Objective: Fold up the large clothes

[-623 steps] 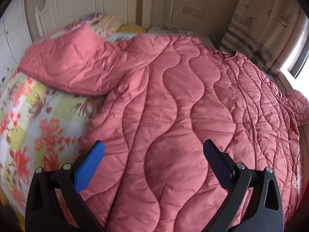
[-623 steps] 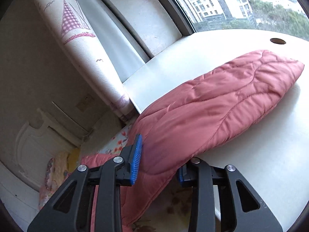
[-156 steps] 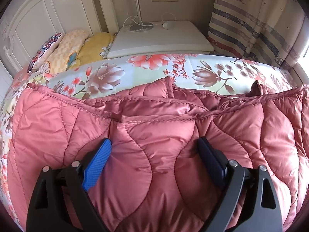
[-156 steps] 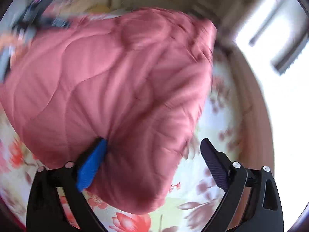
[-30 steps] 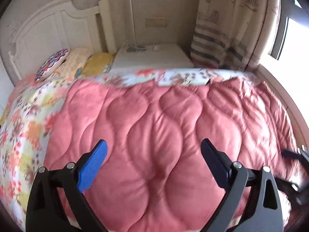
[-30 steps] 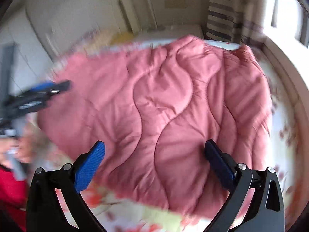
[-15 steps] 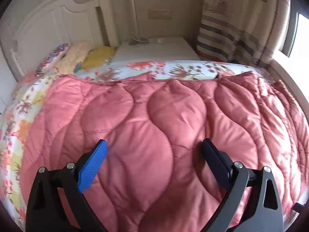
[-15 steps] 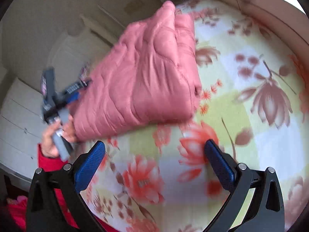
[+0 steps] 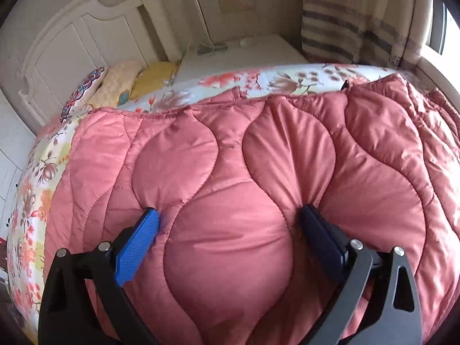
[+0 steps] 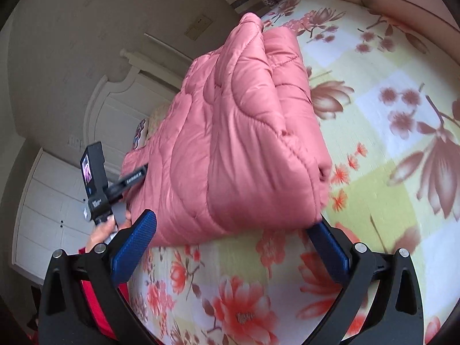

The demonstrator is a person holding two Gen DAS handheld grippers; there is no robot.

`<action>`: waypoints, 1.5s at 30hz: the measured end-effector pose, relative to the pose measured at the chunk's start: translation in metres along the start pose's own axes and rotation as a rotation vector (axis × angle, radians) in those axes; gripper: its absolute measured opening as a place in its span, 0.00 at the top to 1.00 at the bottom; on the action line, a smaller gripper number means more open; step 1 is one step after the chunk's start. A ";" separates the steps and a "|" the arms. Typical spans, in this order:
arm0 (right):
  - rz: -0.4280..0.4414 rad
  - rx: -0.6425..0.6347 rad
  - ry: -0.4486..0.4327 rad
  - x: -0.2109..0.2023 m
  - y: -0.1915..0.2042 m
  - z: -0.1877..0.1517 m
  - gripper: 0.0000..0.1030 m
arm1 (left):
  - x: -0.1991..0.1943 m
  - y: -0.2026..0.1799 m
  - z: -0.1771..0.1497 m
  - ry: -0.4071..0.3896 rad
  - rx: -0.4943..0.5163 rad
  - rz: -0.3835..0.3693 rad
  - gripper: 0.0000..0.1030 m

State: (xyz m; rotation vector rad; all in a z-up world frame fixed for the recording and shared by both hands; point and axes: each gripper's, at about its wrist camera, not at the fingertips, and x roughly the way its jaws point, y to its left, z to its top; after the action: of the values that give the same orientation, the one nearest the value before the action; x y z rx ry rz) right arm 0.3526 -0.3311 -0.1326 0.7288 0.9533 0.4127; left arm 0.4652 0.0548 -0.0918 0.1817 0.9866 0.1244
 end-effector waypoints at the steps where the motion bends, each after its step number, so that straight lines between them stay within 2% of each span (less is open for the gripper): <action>1: -0.004 0.014 -0.009 0.004 0.000 0.003 0.04 | 0.001 0.001 0.000 0.010 -0.002 -0.004 0.03; 4: 0.005 0.067 -0.050 0.007 -0.002 0.013 0.04 | 0.008 0.005 -0.001 0.026 -0.018 -0.013 0.02; 8: 0.039 0.106 -0.121 0.010 -0.001 0.018 0.04 | 0.008 -0.001 -0.006 0.013 -0.012 0.015 0.02; 9: 0.061 0.116 -0.130 0.014 -0.001 0.019 0.10 | 0.008 -0.001 -0.007 0.013 -0.015 0.014 0.02; 10: 0.087 0.128 -0.124 0.019 -0.001 0.021 0.26 | 0.009 0.000 -0.007 0.015 -0.018 0.011 0.02; 12: 0.080 0.114 -0.147 0.021 0.008 0.025 0.41 | 0.009 -0.001 -0.008 0.017 -0.013 0.018 0.02; 16: 0.032 -0.055 -0.188 0.011 0.059 0.035 0.48 | 0.009 -0.001 -0.007 0.024 -0.015 0.021 0.02; 22: 0.037 -0.353 -0.199 0.010 0.164 0.045 0.49 | 0.012 0.004 -0.008 0.036 -0.043 -0.008 0.02; 25: 0.076 -0.491 -0.156 0.027 0.216 0.039 0.49 | 0.014 0.007 -0.009 0.039 -0.057 -0.027 0.02; 28: 0.133 -0.560 -0.081 0.053 0.247 0.029 0.49 | 0.015 0.009 -0.011 0.034 -0.068 -0.043 0.02; 31: 0.160 -0.579 -0.006 0.087 0.261 0.016 0.49 | 0.014 0.010 -0.013 0.022 -0.082 -0.056 0.02; 36: 0.170 -0.564 -0.014 0.088 0.266 0.012 0.50 | 0.005 0.031 -0.013 0.038 -0.109 -0.102 0.02; 41: 0.141 -0.562 -0.032 0.083 0.267 0.017 0.51 | -0.015 0.050 -0.022 0.021 -0.064 -0.109 0.02; 44: 0.124 -0.576 -0.053 0.069 0.267 0.019 0.51 | -0.039 0.081 -0.032 -0.040 -0.087 -0.048 0.02; 45: 0.116 -0.585 -0.063 0.065 0.268 0.019 0.51 | -0.049 0.097 -0.035 -0.073 -0.098 0.000 0.02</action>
State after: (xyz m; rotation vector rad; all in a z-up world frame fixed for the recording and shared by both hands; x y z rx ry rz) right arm 0.4014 -0.1124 0.0290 0.2611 0.6806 0.7279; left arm 0.4068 0.1437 -0.0503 0.0960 0.9057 0.1648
